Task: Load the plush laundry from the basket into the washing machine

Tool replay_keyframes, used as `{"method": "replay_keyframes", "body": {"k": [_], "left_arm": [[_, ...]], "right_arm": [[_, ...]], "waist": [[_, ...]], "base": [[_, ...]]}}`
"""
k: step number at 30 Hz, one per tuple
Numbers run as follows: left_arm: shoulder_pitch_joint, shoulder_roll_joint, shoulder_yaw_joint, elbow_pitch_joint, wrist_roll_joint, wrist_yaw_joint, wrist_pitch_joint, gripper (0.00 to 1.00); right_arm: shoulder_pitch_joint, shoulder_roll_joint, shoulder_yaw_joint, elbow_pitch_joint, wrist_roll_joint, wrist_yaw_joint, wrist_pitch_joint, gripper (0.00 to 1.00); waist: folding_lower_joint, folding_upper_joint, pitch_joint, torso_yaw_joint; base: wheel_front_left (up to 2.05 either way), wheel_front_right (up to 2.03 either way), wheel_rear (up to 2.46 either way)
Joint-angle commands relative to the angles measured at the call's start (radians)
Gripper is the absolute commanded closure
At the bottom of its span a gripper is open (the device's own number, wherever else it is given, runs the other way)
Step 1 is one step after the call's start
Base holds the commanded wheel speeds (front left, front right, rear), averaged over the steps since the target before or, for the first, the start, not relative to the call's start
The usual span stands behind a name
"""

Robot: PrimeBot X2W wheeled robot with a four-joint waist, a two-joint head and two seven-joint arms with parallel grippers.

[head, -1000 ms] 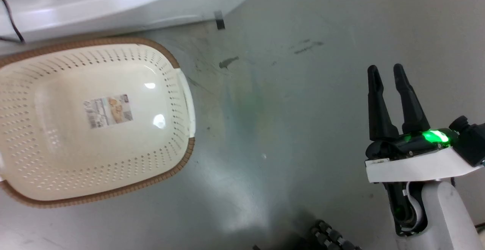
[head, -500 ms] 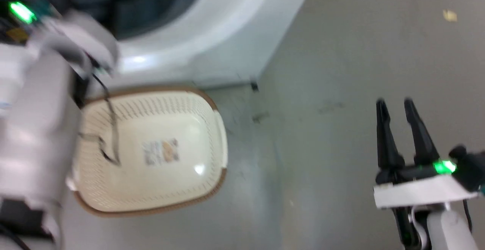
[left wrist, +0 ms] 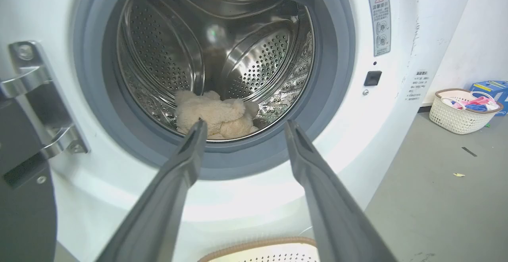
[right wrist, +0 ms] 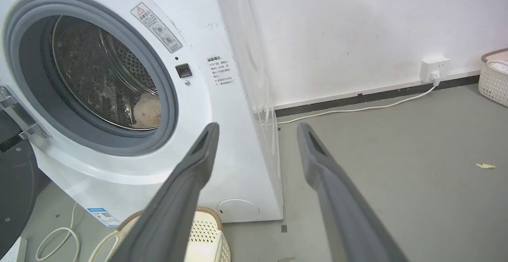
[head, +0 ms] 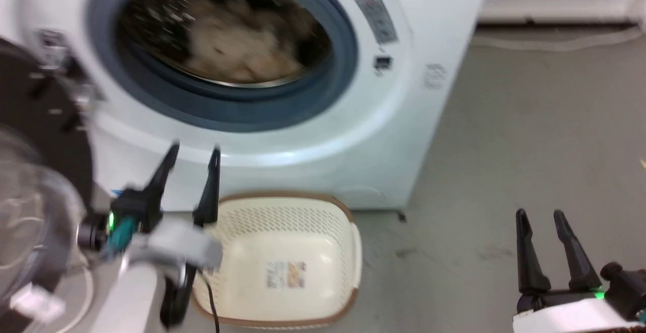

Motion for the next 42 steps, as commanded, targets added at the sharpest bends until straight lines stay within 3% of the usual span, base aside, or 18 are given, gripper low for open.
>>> {"method": "replay_keyframes", "body": {"k": [1, 5, 13, 24, 25, 42], "left_arm": [[0.040, -0.006, 0.013, -0.026, 0.005, 0.010, -0.005, 0.00], [0.178, -0.049, 0.063, -0.105, 0.004, 0.036, -0.005, 0.00], [0.353, -0.111, 0.105, -0.153, 0.061, 0.047, -0.005, 0.00], [0.390, -0.137, 0.106, -0.125, 0.143, 0.037, -0.005, 0.00], [0.389, -0.138, 0.106, -0.124, 0.149, 0.034, -0.005, 1.00], [0.383, -0.142, 0.117, -0.147, 0.161, 0.034, 0.029, 1.00]], "right_arm": [[0.015, 0.000, 0.000, -0.007, -0.010, 0.001, -0.004, 0.00], [0.053, 0.000, 0.003, -0.006, -0.027, 0.001, -0.004, 0.00], [0.107, 0.000, 0.001, -0.007, -0.040, 0.001, -0.004, 0.00], [0.110, 0.000, -0.003, 0.034, -0.061, 0.001, -0.004, 0.00], [0.110, 0.000, -0.001, 0.035, -0.075, 0.001, -0.004, 1.00], [0.090, 0.000, 0.004, 0.025, -0.097, 0.000, 0.029, 1.00]], "waist": [[0.0005, 0.0000, -0.083, 0.079], [0.0005, 0.0000, -0.129, 0.112], [0.0005, 0.0000, -0.169, 0.137], [0.0005, 0.0000, -0.173, 0.145], [0.0005, 0.0000, -0.172, 0.146], [0.0005, 0.0000, -0.170, 0.139]], "base": [[0.00, 0.00, 0.00], [0.00, 0.00, 0.00], [0.00, 0.00, 0.00], [0.00, 0.00, 0.00], [0.00, 0.00, 0.00], [0.00, 0.00, 0.00]]}}
